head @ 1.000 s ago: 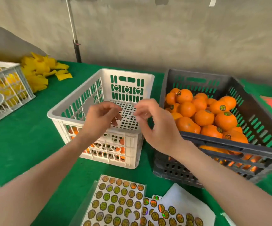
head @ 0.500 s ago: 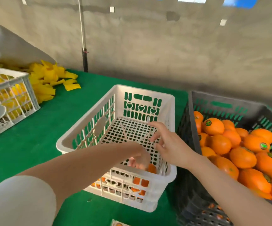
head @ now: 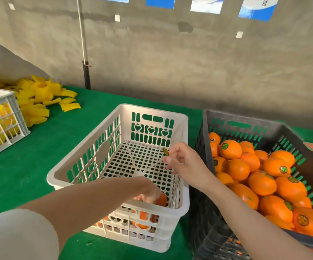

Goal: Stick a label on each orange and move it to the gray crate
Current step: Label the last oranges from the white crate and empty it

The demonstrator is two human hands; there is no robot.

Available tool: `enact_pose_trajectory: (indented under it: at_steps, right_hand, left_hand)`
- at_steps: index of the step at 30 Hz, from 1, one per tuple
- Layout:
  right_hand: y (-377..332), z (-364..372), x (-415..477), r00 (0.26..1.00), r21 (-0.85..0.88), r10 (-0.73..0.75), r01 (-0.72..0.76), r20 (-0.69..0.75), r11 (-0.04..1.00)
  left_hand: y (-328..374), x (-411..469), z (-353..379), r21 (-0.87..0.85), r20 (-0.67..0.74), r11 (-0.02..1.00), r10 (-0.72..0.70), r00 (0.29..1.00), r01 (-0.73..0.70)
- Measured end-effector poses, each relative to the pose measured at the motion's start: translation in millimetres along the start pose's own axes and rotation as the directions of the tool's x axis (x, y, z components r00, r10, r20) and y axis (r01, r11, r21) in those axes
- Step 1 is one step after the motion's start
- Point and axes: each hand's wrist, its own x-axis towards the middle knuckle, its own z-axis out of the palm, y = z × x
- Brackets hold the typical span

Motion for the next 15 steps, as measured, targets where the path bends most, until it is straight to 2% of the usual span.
enact_pose_trajectory:
  at_steps: [2,3,4,5,6,8,10,11,13,15]
  right_hand:
    - [-2.7,-1.6,0.0,0.999,0.056,0.036,-0.034,-0.036,0.998]
    - [-4.3,-2.4,-0.1,0.997,0.084,0.051,-0.046,-0.052,0.995]
    - [-6.1,-3.3,-0.1,0.996,0.109,0.066,-0.059,-0.066,0.992]
    - [-7.7,-4.5,-0.5,0.994,0.134,0.08,-0.069,-0.077,0.989]
    - [-9.2,-5.7,-1.2,0.992,0.162,0.094,-0.08,-0.084,0.984]
    - [-12.3,-9.9,-4.0,0.988,0.24,0.118,-0.09,-0.104,0.967]
    - [-16.4,-15.9,-8.4,0.983,0.371,0.143,-0.092,-0.114,0.924]
    - [-19.1,-19.8,-11.3,0.982,0.431,0.153,-0.091,-0.111,0.898]
    - [-25.2,-27.3,-18.9,0.983,0.515,0.155,-0.086,-0.094,0.853]
    - [-31.2,-34.5,-29.0,0.989,0.542,0.128,-0.067,-0.074,0.838]
  left_hand:
    - [-9.9,-20.9,-3.3,-0.002,-0.059,0.997,-0.072,0.996,0.072]
    - [-19.6,-32.6,-4.3,-0.058,-0.117,0.993,-0.111,0.987,0.105]
    - [-29.9,-43.4,-6.9,-0.183,-0.179,0.977,-0.14,0.974,0.107]
    - [-41.1,-56.9,-9.8,-0.349,-0.253,0.936,-0.143,0.957,0.047]
    - [-51.5,-73.1,-13.3,-0.53,-0.335,0.844,-0.118,0.935,-0.084]
    - [-66.5,-106.3,-16.8,-0.779,-0.491,0.492,-0.092,0.866,-0.389]
    - [-67.4,-131.9,-13.5,-0.768,-0.634,0.157,-0.054,0.771,-0.621]
    - [-63.6,-139.8,-10.9,-0.726,-0.688,0.055,-0.045,0.725,-0.686]
    - [-47.8,-151.3,-5.6,-0.648,-0.758,-0.087,-0.03,0.652,-0.757]
    - [-25.7,-158.5,-0.3,-0.603,-0.787,-0.208,-0.007,0.617,-0.771]
